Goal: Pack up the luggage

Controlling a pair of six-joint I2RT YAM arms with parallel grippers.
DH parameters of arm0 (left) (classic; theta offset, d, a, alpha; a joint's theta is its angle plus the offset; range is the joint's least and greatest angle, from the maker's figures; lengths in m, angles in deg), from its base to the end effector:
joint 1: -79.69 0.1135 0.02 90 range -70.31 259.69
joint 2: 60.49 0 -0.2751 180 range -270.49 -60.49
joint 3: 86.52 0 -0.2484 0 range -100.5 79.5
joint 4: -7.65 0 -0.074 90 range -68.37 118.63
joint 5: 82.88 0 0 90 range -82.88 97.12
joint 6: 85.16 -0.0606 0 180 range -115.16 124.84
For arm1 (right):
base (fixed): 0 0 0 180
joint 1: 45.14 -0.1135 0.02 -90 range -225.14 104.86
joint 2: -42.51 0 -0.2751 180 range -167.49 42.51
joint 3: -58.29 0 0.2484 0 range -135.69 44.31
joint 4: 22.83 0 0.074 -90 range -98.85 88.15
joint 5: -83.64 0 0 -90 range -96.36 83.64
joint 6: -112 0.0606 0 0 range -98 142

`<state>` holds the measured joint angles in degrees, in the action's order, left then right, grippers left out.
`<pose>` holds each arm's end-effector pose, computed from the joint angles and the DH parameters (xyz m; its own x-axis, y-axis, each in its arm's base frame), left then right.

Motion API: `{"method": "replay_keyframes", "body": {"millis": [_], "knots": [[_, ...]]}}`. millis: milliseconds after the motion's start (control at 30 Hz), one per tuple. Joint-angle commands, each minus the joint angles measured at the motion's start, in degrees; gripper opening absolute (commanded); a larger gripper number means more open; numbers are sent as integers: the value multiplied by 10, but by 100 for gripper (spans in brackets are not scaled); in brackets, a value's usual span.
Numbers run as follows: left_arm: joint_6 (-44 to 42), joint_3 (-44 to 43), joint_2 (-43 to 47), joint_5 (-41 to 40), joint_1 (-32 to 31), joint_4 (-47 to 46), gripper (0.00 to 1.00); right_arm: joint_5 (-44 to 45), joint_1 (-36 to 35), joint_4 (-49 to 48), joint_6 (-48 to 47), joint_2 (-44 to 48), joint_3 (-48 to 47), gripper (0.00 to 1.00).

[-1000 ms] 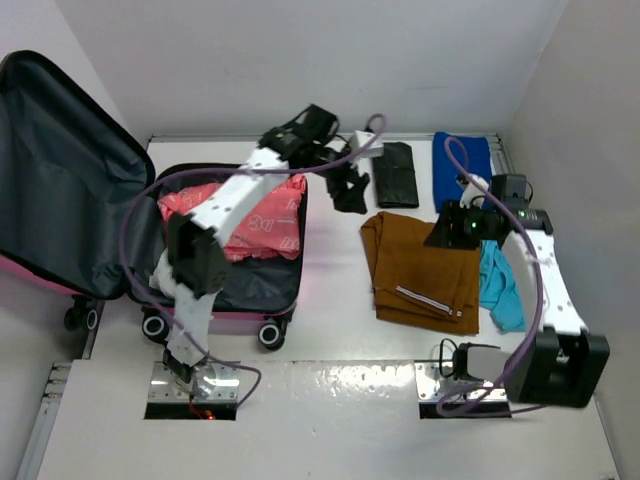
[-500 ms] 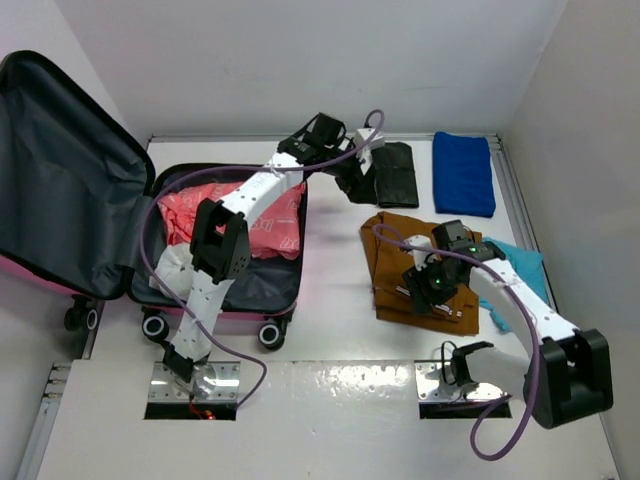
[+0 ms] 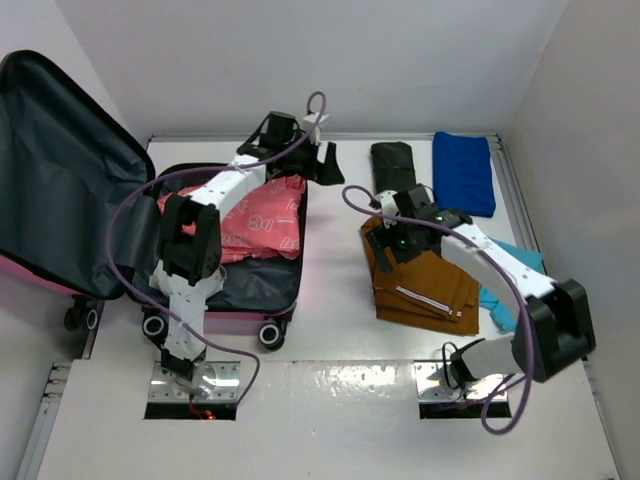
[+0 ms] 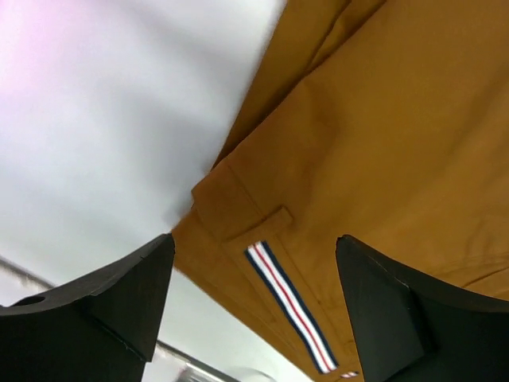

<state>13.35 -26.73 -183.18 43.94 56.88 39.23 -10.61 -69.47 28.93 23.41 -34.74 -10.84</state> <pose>0.4636 -0.2344 0.2657 -0.6242 0.1340 -0.7697 0.6832 0.5716 -0.4545 0.2466 0.1164 0.2304 -0.7989 -0.3343 -0.5001 -0.4252 0.9019 0.0764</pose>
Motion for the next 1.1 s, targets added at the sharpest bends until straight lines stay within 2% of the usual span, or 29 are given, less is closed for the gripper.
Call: {"method": "replay_keyframes", "body": {"millis": [0, 333, 400, 500, 600, 733, 800, 1033, 1067], "knots": [[61, 36, 75, -35, 13, -100, 93, 76, -11, -25, 89, -60, -27, 82], [81, 141, 206, -154, 42, -174, 95, 214, -26, 5, 241, -245, -128, 83], [81, 157, 219, -154, 48, -174, 95, 191, -30, 7, 243, -264, -137, 89], [86, 175, 239, -154, 69, -174, 95, 120, -37, 5, 217, -304, -135, 87], [86, 183, 262, -159, 86, -174, 95, 117, -67, 2, 208, -302, -121, 87], [81, 213, 293, -164, 114, -174, 95, 192, -98, -11, 231, -290, -83, 90], [81, 213, 299, -164, 121, -168, 95, 219, -92, -9, 246, -296, -78, 90], [86, 231, 338, -159, 145, -163, 95, 178, -41, 12, 260, -366, -93, 53], [86, 231, 338, -159, 150, -163, 97, 167, -31, 13, 261, -368, -94, 42]]}}
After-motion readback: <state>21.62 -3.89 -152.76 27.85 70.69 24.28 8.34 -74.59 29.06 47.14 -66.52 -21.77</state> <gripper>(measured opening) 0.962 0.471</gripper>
